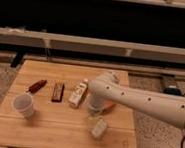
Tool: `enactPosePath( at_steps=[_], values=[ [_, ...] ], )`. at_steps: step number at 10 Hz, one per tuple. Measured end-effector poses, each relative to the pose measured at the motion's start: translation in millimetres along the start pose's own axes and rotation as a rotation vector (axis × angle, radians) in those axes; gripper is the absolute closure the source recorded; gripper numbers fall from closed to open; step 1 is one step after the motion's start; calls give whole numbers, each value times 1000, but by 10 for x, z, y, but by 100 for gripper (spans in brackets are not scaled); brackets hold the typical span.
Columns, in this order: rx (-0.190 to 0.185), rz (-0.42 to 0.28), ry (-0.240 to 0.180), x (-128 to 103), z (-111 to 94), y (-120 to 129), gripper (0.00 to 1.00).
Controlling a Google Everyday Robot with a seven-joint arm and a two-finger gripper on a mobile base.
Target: Place the white sponge in the ceramic cup
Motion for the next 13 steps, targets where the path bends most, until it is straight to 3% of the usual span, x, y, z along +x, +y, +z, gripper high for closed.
enactPosePath(
  at_steps=[3, 11, 13],
  values=[
    [47, 53, -79, -291, 282, -292, 20],
    [30, 49, -162, -549, 639, -355, 20],
    [27, 56, -188, -551, 701, -352, 27]
  ],
)
